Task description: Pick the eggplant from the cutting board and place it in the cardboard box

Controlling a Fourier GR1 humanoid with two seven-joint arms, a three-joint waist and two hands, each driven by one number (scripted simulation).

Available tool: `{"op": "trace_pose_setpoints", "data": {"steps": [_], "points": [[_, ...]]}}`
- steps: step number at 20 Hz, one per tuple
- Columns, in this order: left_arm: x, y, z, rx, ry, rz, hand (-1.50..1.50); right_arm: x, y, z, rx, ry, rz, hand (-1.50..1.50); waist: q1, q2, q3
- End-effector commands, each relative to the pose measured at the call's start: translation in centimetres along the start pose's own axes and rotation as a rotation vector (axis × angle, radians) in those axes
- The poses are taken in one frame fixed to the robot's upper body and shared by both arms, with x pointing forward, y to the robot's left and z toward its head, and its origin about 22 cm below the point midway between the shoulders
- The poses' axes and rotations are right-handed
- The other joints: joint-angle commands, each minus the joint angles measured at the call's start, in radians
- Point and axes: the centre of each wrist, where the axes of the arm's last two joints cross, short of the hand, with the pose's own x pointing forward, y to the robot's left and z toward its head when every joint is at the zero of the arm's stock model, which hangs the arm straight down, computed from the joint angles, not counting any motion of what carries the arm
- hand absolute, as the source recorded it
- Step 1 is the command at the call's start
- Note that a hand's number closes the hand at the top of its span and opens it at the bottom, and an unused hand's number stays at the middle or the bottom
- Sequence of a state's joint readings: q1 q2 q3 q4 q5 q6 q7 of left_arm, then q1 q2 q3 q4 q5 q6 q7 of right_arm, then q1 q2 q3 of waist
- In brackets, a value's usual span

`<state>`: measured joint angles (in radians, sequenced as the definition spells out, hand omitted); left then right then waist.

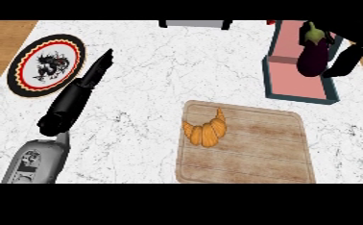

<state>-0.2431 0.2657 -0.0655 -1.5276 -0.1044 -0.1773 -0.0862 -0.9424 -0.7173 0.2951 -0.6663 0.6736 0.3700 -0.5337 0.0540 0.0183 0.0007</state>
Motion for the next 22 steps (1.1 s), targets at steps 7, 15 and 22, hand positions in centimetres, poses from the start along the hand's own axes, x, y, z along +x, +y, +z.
{"op": "trace_pose_setpoints", "data": {"steps": [7,15,22], "points": [[0.9,0.0,-1.0,-0.001,-0.005,0.002,0.00,-2.4,-0.8,0.5,-0.054,-0.319,-0.230,-1.50,-0.013,0.000,0.002],[0.6,0.1,-0.7,0.003,0.005,0.008,0.00,-3.1,2.3,-1.3,-0.315,-0.358,-0.996,-1.50,0.002,0.005,0.003],[-0.1,0.7,0.3,-0.007,-0.008,0.006,0.00,-6.9,0.6,4.2,-0.441,-0.236,-1.150,-1.50,0.016,0.014,0.004]]}}
